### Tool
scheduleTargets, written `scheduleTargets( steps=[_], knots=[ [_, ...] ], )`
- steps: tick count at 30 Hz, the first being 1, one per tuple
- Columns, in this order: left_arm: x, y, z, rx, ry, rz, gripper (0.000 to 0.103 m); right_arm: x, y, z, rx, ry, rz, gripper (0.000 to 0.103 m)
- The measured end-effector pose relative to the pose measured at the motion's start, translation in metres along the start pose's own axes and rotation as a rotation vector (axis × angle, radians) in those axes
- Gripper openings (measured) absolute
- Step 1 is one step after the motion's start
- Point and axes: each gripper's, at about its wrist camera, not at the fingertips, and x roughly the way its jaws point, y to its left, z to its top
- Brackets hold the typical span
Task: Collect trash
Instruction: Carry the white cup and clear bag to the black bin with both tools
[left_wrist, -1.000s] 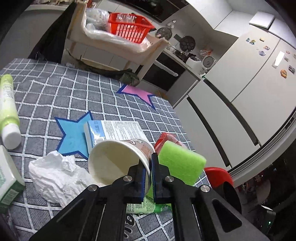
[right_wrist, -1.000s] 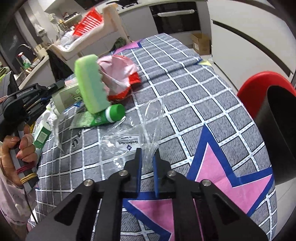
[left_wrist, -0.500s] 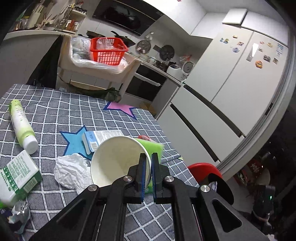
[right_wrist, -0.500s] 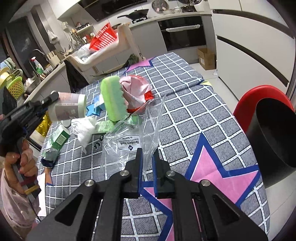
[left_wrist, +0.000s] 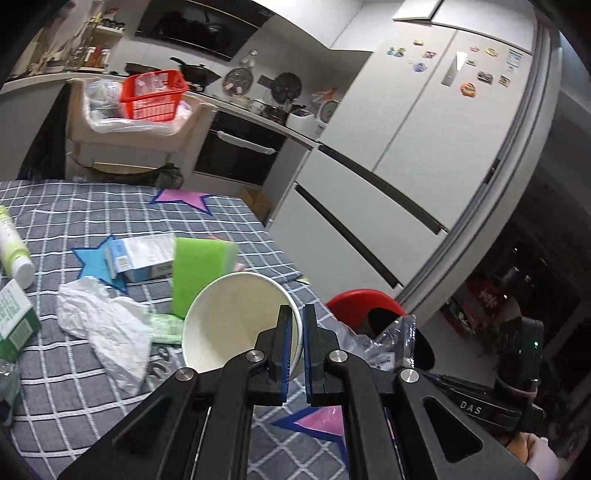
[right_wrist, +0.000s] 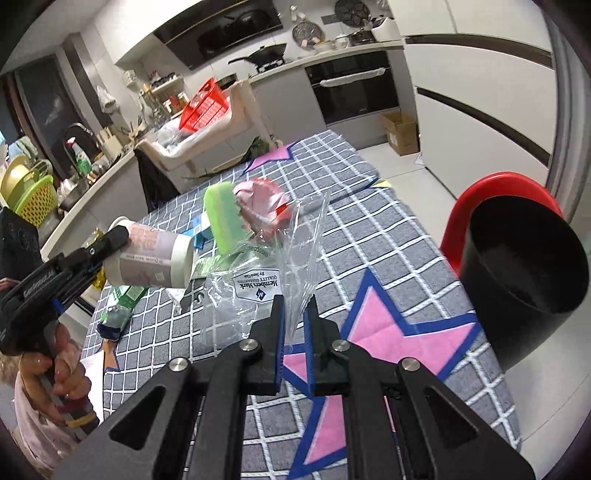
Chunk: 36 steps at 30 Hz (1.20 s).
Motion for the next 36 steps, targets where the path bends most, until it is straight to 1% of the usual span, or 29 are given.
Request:
scheduleTargets(
  steps=[7,11,18,24,29,31,33,36],
  knots=[
    [0.029,-0.057,-0.005,0.063,0.053,-0.068,0.101,-0.028,-0.04,0.002,0.064,-0.058,-0.04,0.009],
    [0.052,-0.09,-0.01,0.099,0.089,-0.101,0.101,-0.046,-0.073,0.002,0.114,-0.094,-0.078,0.009],
    [0.1,-0.154,-0.017,0.176,0.165,-0.161,0.101,-0.069,-0.124,0.002,0.183,-0.142,-0.148,0.009],
    [0.153,-0.21,-0.019,0.24,0.232,-0.207,0.101,-0.082,-0.169,0.002,0.232,-0.164,-0.222,0.009],
    [0.193,-0.245,-0.024,0.3,0.262,-0.202,0.101,-0.088,-0.202,0.003,0.269,-0.174,-0.28,0.009],
    [0.214,-0.255,-0.028,0.316,0.292,-0.198,0.101,-0.086,-0.216,0.003,0.279,-0.169,-0.306,0.009],
    [0.231,-0.261,-0.032,0.34,0.313,-0.181,0.101,-0.084,-0.226,0.003,0.281,-0.16,-0.326,0.009],
    [0.253,-0.267,-0.039,0.357,0.343,-0.158,0.101,-0.078,-0.238,0.002,0.293,-0.139,-0.332,0.009]
  ],
)
